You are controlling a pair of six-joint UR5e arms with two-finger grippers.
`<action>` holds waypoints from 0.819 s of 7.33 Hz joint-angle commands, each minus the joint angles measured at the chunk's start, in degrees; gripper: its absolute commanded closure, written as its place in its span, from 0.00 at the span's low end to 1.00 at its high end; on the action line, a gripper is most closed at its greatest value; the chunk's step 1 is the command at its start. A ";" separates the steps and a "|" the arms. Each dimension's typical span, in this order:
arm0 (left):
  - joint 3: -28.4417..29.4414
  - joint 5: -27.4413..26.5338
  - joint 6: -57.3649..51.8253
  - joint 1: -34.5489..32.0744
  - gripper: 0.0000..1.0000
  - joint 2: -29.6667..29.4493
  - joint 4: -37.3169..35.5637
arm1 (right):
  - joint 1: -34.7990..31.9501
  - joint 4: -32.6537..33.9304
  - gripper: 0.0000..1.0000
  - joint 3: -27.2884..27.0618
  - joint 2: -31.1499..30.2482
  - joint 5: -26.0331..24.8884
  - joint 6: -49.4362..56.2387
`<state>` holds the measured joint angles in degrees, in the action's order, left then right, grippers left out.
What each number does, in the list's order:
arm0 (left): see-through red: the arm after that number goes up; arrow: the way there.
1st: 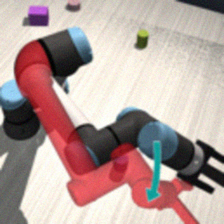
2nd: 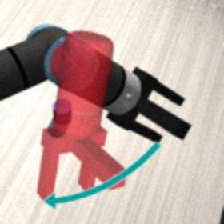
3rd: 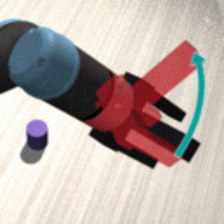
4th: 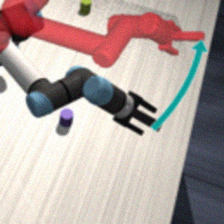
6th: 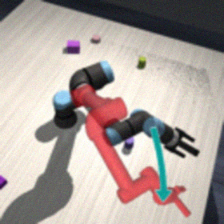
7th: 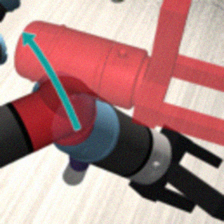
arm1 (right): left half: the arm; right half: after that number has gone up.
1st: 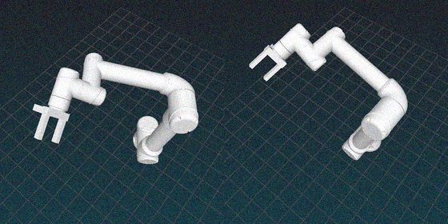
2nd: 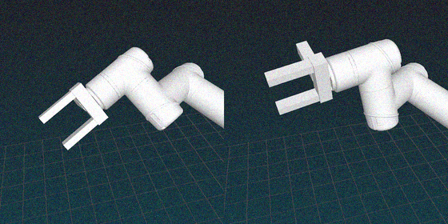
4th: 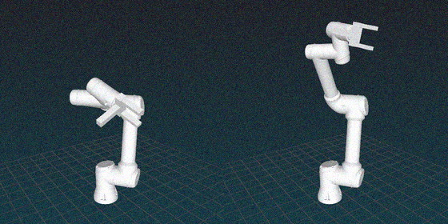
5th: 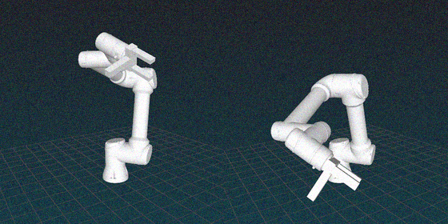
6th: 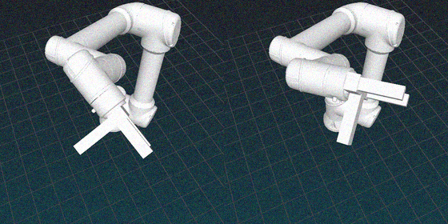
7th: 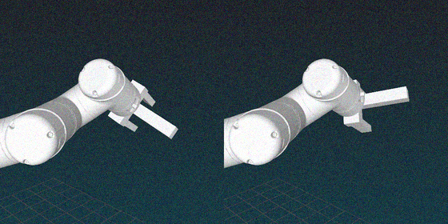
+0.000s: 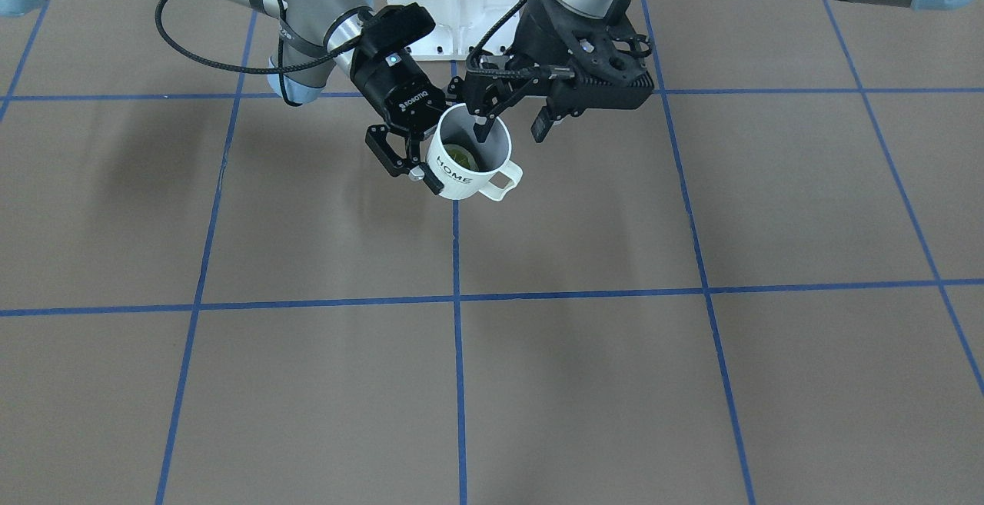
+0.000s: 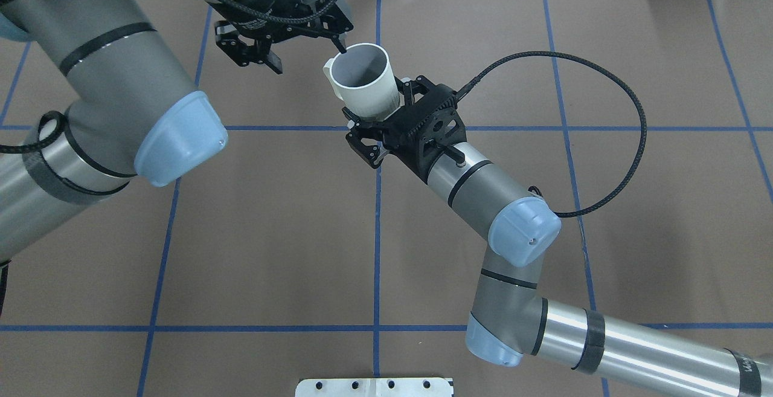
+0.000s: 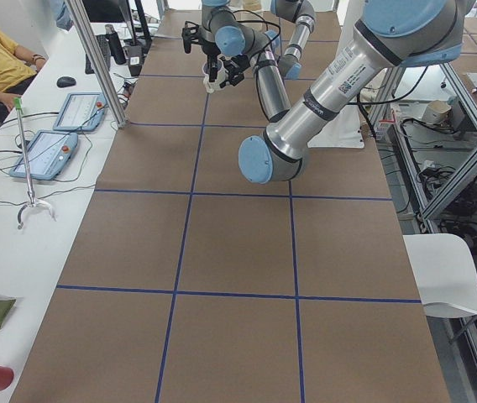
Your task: Left arm hands cup to right arm to dump lemon
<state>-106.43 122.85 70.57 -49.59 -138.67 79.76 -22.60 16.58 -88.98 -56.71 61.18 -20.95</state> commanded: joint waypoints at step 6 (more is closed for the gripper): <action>-2.38 0.37 -50.21 -16.48 0.00 13.84 -18.14 | -4.73 24.77 0.88 -4.26 -3.84 2.25 -13.84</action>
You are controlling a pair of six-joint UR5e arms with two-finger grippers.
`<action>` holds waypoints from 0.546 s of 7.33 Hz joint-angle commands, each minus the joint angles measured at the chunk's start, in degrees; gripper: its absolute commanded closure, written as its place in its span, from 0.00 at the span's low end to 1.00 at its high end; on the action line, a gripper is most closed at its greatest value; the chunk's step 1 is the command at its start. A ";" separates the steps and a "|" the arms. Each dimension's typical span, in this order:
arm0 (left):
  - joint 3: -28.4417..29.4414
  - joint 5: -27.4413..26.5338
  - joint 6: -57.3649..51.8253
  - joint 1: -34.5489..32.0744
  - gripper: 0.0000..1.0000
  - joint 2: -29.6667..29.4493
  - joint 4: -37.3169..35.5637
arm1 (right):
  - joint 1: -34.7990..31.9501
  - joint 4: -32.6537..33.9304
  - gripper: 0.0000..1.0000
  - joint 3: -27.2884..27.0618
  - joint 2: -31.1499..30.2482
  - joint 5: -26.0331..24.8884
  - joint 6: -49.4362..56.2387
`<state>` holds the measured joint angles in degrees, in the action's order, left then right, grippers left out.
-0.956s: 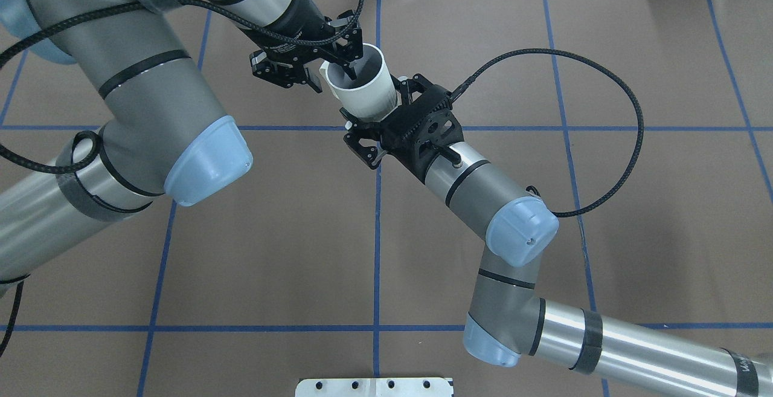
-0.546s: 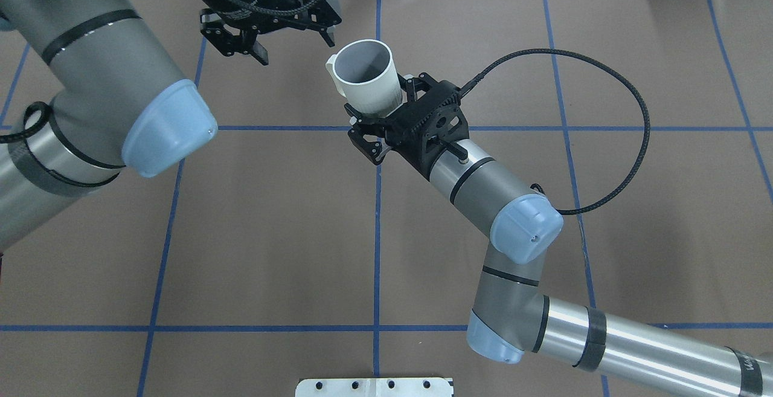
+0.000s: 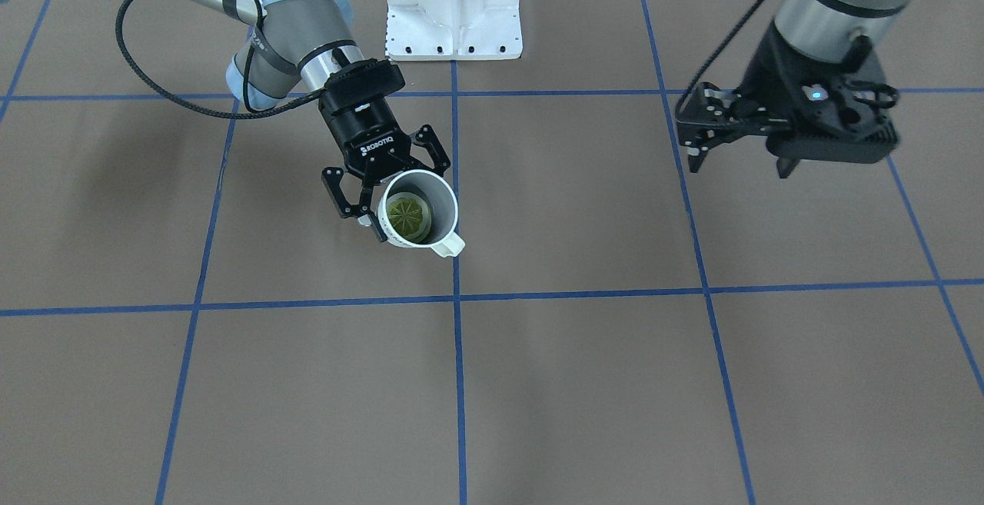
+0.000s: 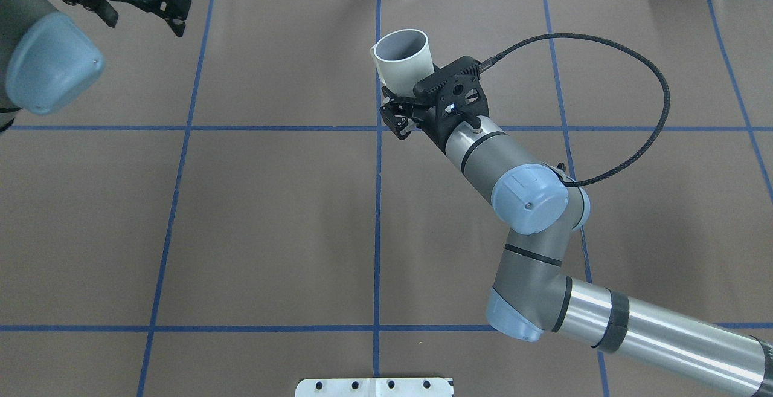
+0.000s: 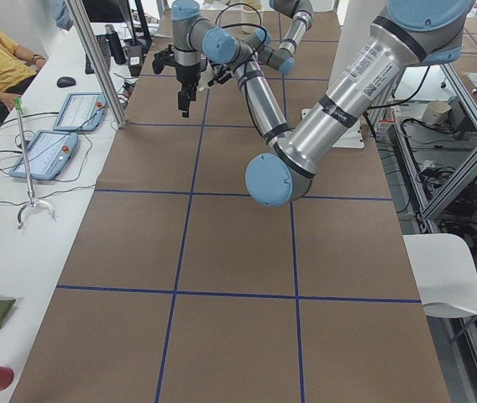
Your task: Left arm hands cup to right arm to dump lemon
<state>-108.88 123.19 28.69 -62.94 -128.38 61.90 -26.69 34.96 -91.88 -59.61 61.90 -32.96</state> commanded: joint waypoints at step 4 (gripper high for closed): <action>2.86 2.04 -31.43 -14.55 0.00 11.39 -0.29 | -10.29 18.46 0.87 -11.19 -7.77 17.71 -6.15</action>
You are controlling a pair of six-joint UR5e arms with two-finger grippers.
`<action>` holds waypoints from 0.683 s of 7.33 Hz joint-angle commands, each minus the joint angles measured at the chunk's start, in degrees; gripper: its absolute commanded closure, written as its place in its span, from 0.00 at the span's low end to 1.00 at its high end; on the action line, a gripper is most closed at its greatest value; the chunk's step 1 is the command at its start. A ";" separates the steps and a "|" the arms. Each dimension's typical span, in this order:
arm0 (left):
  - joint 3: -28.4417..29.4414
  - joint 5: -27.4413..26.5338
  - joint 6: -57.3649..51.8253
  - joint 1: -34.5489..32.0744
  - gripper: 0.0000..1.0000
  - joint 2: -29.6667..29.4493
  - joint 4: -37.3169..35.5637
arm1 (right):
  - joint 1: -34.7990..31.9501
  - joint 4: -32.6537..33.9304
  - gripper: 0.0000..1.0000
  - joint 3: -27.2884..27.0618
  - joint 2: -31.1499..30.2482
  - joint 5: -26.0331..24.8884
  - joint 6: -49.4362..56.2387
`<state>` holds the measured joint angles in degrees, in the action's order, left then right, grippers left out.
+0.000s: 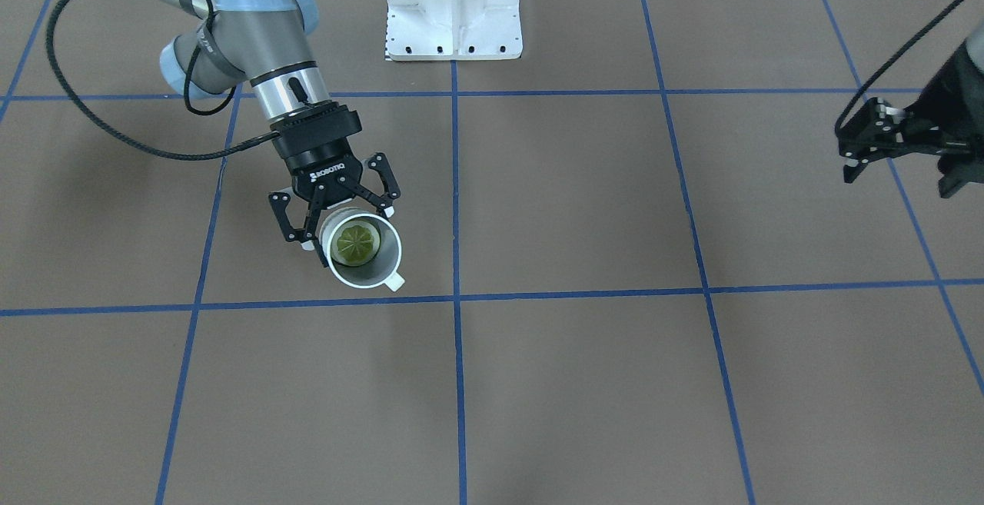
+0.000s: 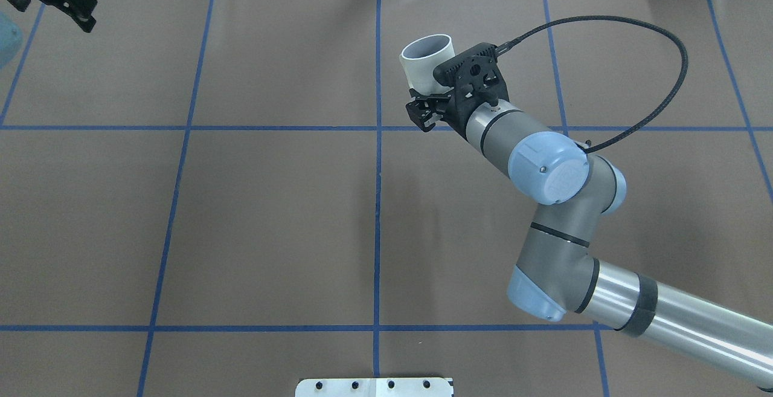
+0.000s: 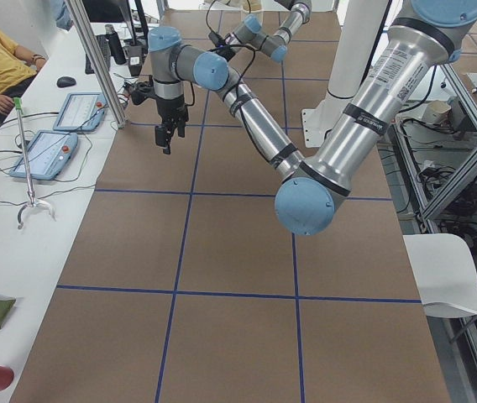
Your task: Left arm hands cup to right arm to dump lemon
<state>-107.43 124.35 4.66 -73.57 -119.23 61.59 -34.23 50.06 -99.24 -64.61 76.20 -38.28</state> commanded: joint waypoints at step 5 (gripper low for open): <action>11.43 4.58 -27.40 -17.82 0.00 10.66 7.10 | -19.00 -2.37 0.88 -16.92 -23.30 21.00 -3.55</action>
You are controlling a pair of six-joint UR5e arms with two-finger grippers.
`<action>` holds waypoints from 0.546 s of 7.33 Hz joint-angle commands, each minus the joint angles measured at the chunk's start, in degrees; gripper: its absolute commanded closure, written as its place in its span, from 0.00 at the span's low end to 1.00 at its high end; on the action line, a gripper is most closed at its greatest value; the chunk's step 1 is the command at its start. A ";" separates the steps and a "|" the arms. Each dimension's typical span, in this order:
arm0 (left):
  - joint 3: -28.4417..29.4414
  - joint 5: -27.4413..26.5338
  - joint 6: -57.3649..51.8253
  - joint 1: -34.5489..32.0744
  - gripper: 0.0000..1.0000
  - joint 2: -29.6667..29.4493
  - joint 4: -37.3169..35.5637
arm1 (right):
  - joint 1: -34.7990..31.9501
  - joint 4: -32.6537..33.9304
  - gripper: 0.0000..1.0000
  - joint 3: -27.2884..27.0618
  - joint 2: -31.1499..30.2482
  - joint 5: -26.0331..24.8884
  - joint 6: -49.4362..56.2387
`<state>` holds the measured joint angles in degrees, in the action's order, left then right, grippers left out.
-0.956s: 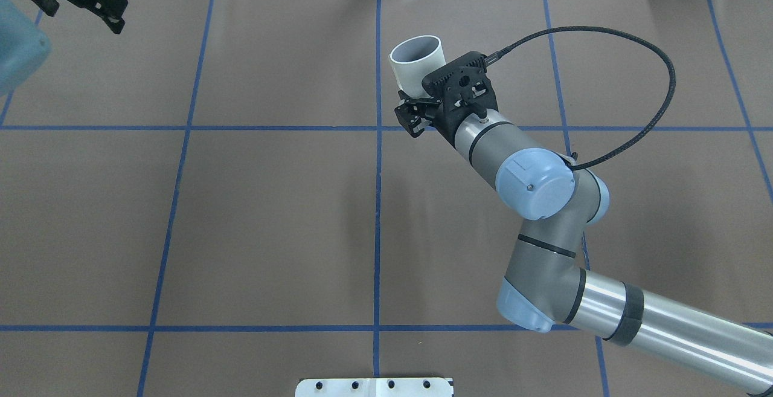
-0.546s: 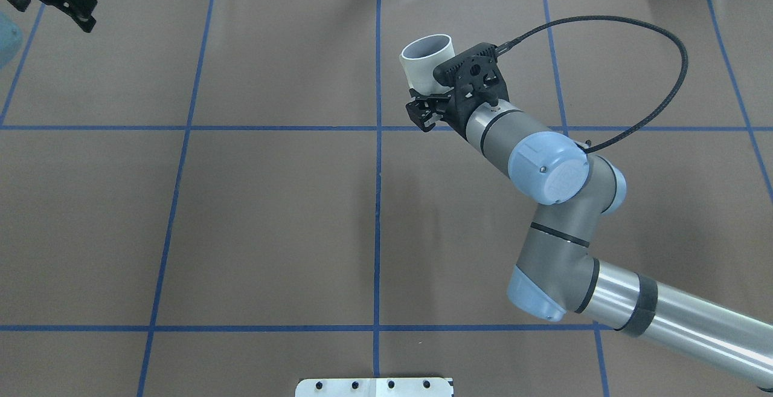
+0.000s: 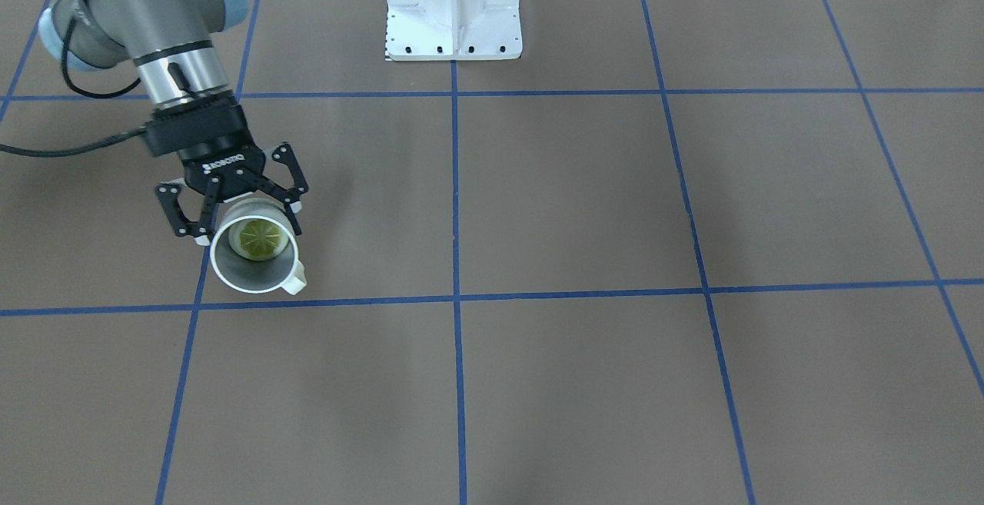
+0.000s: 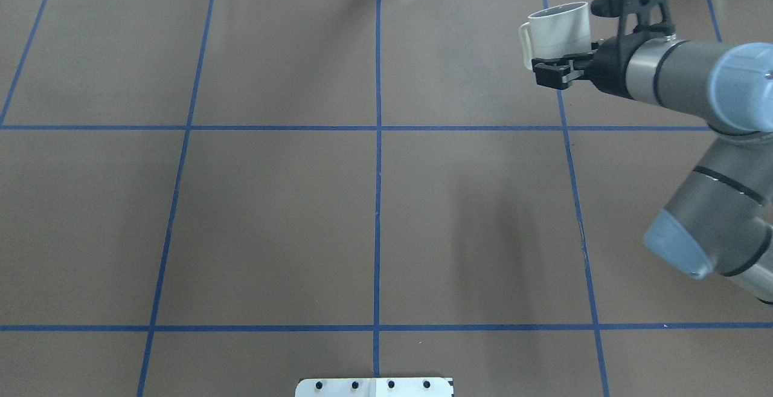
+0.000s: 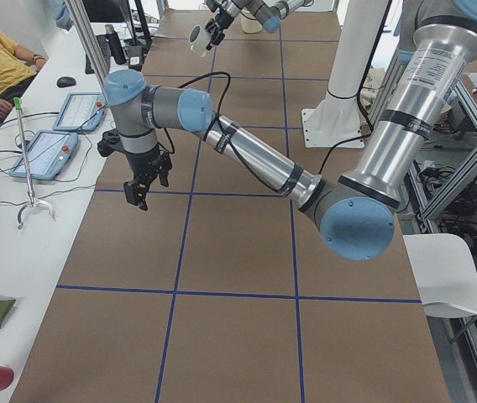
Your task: Left arm hands cup to right arm to dump lemon
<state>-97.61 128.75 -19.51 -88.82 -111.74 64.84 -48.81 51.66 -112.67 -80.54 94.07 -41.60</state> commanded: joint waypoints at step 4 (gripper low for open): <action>3.57 5.70 -3.54 -8.65 0.00 12.65 15.79 | -15.86 -29.96 1.00 0.33 -27.16 11.30 -0.42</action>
<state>-93.85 131.95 -24.20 -96.38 -103.16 75.82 -61.49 30.87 -114.40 -101.53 103.18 -41.94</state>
